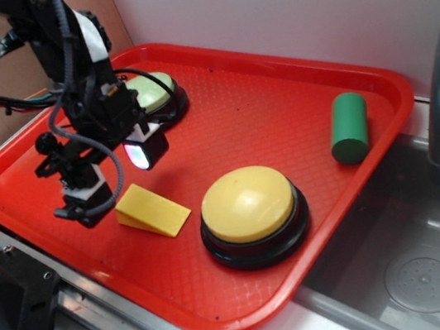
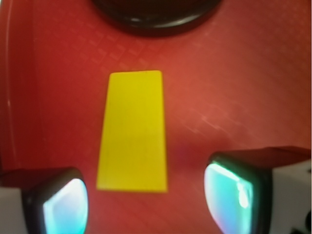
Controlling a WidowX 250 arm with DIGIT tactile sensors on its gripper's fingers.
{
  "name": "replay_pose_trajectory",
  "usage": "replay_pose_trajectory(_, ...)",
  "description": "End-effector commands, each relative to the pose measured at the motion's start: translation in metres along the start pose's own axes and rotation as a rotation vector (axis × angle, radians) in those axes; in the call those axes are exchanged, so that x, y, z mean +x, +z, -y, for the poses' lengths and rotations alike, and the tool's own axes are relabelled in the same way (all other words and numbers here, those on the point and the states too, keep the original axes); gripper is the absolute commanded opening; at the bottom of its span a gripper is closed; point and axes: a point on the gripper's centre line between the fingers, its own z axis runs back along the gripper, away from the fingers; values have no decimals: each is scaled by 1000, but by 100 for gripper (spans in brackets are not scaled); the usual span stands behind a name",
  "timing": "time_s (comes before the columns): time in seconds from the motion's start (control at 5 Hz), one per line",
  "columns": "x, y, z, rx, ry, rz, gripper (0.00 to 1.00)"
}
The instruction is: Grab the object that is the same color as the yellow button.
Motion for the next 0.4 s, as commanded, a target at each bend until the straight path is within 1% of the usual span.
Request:
replay_pose_trajectory(0.0, 15, -14, 10, 44, 9, -27, 90)
replay_pose_trajectory(0.2, 13, -16, 9, 62, 18, -47, 0)
